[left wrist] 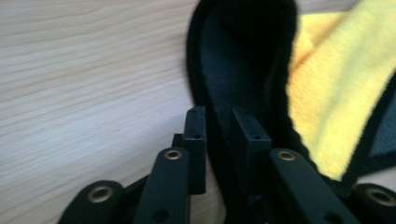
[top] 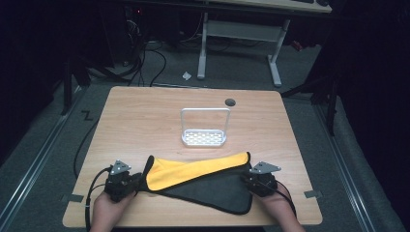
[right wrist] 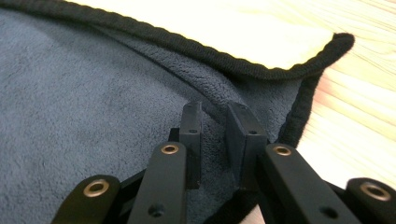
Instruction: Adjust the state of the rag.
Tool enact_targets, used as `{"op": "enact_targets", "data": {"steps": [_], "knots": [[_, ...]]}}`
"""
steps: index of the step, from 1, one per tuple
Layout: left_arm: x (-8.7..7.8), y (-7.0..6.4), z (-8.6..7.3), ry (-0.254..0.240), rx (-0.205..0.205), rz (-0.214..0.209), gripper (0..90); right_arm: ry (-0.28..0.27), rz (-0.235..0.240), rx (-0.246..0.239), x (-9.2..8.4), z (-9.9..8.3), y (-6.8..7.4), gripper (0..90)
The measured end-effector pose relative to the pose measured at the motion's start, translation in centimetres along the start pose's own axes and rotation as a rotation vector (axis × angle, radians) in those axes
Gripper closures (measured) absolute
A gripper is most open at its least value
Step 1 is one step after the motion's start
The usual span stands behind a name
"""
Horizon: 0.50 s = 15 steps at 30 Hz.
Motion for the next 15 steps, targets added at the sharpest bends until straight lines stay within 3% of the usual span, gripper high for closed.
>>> {"op": "enact_targets", "data": {"steps": [2,5,6,9,12,13,15], "knots": [[0.0,-0.6,-0.2,0.005,0.01,-0.007,77.1,0.003,-0.01,0.004,-0.1,-0.1,-0.2,77.4],[0.0,-2.7,-0.9,0.017,0.059,-0.02,77.1,0.007,-0.027,0.015,-0.6,-0.7,-0.8,77.4],[-0.1,-4.0,-1.5,0.027,0.085,-0.035,77.1,0.008,-0.037,0.015,-1.0,-1.2,-1.1,77.4],[-0.4,-5.7,-2.3,0.048,0.122,-0.058,77.1,0.01,-0.051,0.017,-1.8,-1.9,-1.5,77.3],[-0.5,-6.4,-2.6,0.057,0.142,-0.067,76.3,0.01,-0.065,0.016,-2.3,-2.5,-1.7,77.2],[-0.7,-6.6,-2.6,0.056,0.151,-0.049,75.0,0.012,-0.074,0.017,-2.7,-2.9,-2.0,76.9],[-1.2,-6.3,-2.1,0.012,0.136,-0.033,72.6,0.011,-0.07,0.032,-2.7,-2.9,-2.3,76.7]]}}
Point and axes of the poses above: each handheld gripper's, and its own axes: x roughly forward along the jaws, z roughly out of its top, y roughly to its left, the point moved 7 cm from there along x, roughly forward along the jaws, and after that the axes turned 6 degrees about -z, right-handed, at the moved point
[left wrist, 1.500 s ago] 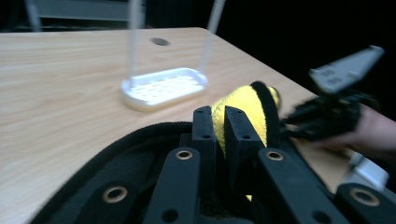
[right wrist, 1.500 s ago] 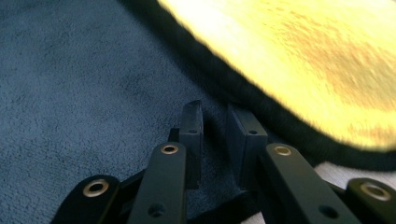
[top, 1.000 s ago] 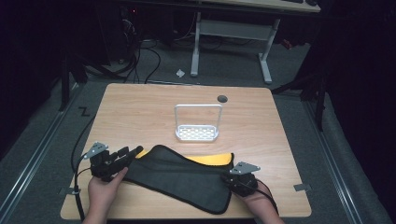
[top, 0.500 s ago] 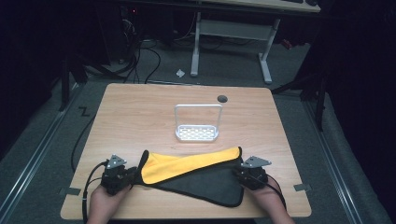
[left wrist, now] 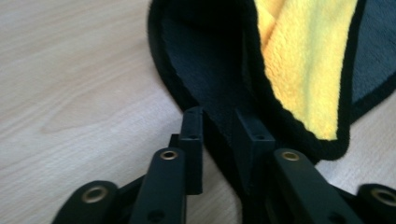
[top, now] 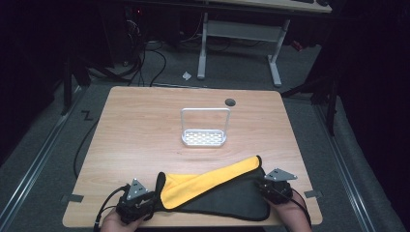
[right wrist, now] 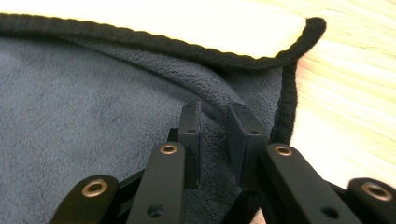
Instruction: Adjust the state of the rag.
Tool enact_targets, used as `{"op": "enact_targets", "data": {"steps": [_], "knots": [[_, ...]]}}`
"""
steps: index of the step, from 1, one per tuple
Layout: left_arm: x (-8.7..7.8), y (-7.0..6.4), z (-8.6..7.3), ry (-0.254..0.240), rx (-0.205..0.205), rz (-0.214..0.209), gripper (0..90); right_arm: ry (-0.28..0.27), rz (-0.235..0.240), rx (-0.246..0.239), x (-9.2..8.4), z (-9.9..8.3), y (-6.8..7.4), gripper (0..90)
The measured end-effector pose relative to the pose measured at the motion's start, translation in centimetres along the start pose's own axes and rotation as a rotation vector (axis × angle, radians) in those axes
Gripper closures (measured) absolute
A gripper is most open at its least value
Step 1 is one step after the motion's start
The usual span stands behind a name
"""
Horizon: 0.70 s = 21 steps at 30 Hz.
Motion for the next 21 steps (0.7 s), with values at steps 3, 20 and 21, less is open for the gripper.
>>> {"op": "enact_targets", "data": {"steps": [3,20,21], "knots": [[-1.6,-0.1,1.4,-0.113,0.006,-0.001,71.3,-0.004,-0.002,0.009,0.3,0.2,-0.1,76.8],[2.5,-5.2,0.4,0.07,0.2,-0.136,70.9,-0.012,0.005,0.018,0.5,0.3,-0.3,76.8],[2.5,-5.1,0.4,0.071,0.185,-0.15,70.9,-0.012,0.005,0.018,0.5,0.3,-0.3,76.8]]}}
Point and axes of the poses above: each handheld gripper's, and its own axes: x roughly forward along the jaws, z roughly out of its top, y roughly to its left, the point moved 7 cm from there along x, roughly forward along the jaws, and after that the axes turned 6 degrees about -z, right-handed, at the moved point
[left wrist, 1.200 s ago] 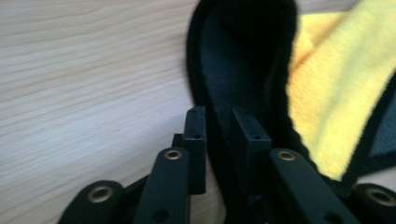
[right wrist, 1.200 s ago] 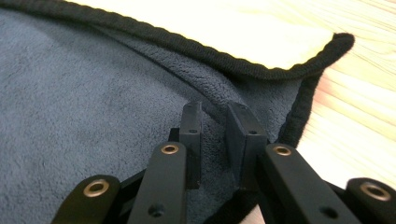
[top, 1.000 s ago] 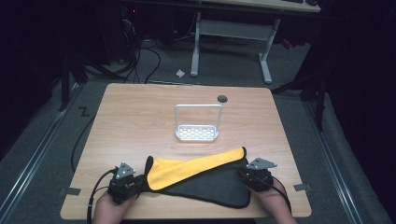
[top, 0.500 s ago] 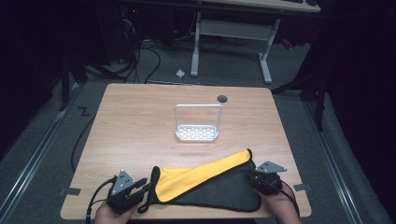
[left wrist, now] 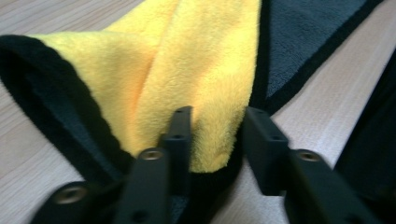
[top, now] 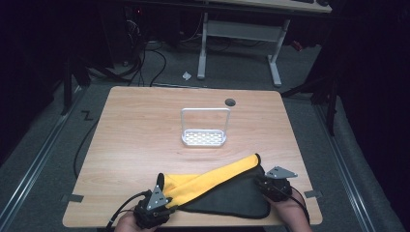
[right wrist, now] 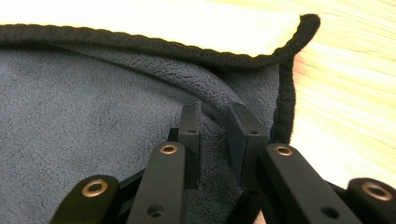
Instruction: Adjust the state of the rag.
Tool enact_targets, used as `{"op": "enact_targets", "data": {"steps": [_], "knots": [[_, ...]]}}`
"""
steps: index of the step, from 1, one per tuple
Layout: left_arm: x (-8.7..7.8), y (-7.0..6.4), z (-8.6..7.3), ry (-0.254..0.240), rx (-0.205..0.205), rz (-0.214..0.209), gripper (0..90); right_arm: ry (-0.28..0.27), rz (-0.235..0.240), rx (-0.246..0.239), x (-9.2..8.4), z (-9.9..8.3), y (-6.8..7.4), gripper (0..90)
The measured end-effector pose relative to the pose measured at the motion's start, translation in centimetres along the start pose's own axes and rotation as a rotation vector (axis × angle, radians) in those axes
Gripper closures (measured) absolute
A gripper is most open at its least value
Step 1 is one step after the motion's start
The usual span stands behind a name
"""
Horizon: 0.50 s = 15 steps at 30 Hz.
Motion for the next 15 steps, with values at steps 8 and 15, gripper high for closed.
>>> {"op": "enact_targets", "data": {"steps": [8,15], "knots": [[-2.7,-0.5,1.7,-0.087,-0.063,-0.121,80.3,0.003,0.001,0.003,0.0,0.0,0.0,76.8],[-4.7,1.7,5.2,-0.159,-0.081,-0.075,84.0,0.0,0.007,-0.001,0.1,0.1,0.0,76.8]]}}
Point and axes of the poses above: each handheld gripper's, and its own axes: x roughly forward along the jaws, z roughly out of its top, y roughly to its left, the point moved 7 cm from there along x, roughly forward along the jaws, and after that the axes turned 6 degrees about -z, right-handed, at the moved point
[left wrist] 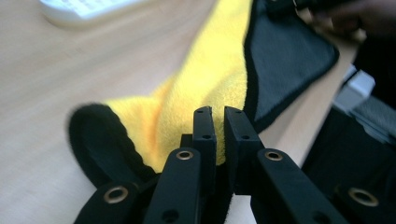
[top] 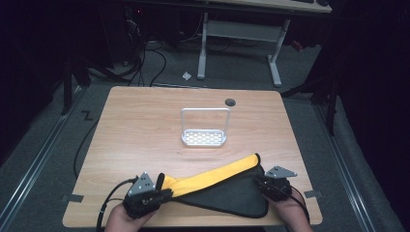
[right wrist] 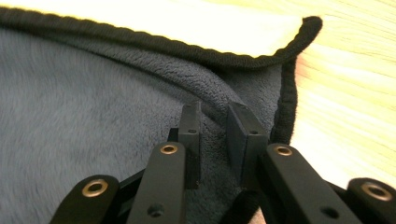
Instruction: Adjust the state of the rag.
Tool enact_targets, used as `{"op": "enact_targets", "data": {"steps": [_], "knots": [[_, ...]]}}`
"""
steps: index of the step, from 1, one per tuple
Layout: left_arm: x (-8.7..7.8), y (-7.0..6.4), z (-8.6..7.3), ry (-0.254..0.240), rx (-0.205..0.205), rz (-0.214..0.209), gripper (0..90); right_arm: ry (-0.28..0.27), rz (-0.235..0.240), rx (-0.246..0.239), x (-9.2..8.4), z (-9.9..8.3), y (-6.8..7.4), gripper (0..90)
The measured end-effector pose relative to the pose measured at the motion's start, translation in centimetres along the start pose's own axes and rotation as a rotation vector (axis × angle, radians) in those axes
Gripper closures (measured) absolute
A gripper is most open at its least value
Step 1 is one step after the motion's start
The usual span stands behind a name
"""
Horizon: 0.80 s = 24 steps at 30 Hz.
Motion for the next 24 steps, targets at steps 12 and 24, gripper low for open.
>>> {"op": "enact_targets", "data": {"steps": [12,24], "knots": [[-0.3,4.5,4.0,-0.087,-0.08,0.057,85.4,0.0,0.005,0.005,0.0,0.0,0.0,76.8],[-0.1,10.5,4.1,-0.27,-0.24,0.249,58.8,-0.001,0.008,0.009,0.0,-0.1,0.0,77.1]]}}
Point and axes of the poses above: each handheld gripper's, and its own axes: x roughly forward along the jaws, z roughly out of its top, y roughly to its left, the point moved 7 cm from there along x, roughly forward along the jaws, and after that the axes turned 6 degrees about -z, right-handed, at the moved point
